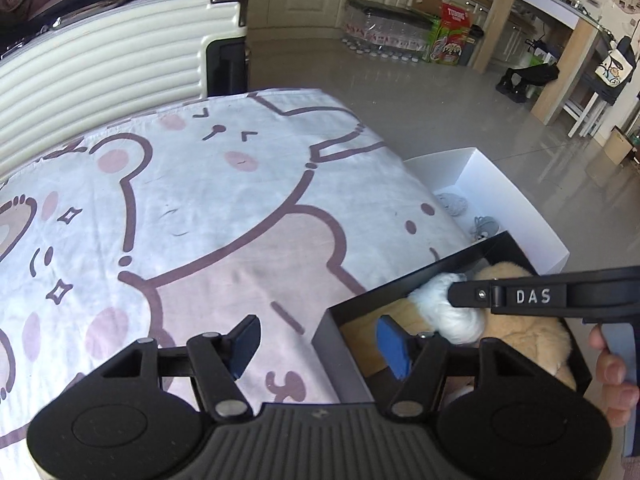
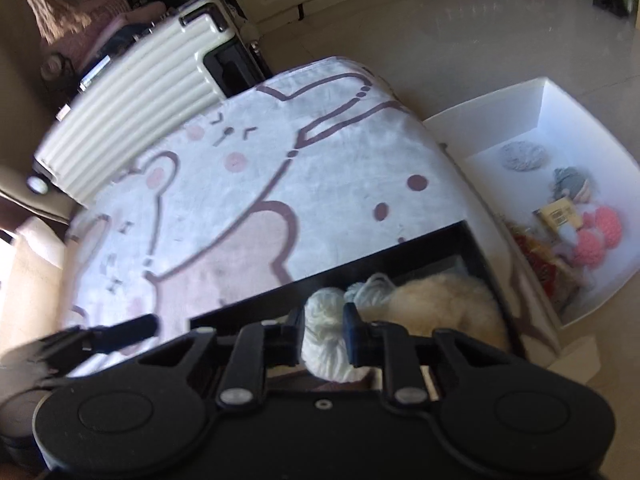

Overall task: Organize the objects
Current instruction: 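Lower the yarn ball and bandage roll into the black box and open both tools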

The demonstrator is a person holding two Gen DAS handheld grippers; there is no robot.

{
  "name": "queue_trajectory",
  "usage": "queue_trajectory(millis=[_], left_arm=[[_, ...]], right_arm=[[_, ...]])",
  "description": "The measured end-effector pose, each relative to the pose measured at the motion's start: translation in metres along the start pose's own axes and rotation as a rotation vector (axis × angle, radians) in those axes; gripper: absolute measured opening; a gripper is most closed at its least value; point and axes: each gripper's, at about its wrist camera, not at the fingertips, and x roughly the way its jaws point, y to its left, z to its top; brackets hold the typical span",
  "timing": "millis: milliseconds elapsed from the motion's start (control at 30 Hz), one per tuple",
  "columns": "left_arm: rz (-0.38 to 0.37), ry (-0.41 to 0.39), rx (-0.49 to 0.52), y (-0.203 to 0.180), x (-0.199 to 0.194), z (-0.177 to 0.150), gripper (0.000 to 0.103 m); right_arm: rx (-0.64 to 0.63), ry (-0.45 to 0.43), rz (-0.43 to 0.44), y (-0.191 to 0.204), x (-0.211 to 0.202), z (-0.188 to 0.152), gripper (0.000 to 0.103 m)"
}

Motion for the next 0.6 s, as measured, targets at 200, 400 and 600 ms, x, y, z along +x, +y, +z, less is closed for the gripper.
queue_trajectory(millis=[200,400,600], left_arm=[[-0.001,0.010,0.012,-0.001,-0.002,-0.001,0.064],[-0.003,0.019,0.013,-0.006,-0.005,-0.001,0.064],[0.013,0.011,-0.032,-0.006,-0.021,0.000,0.064]], right_arm=[[-0.065,0.022,-0.067,0.001,0.010,-0.005,0.023],[-0.067,0.031,-0.072,0.001,0.010,-0.008,0.024],[-0.040,-0.038,-0.029,0.006,-0.022,-0.003,0.025]])
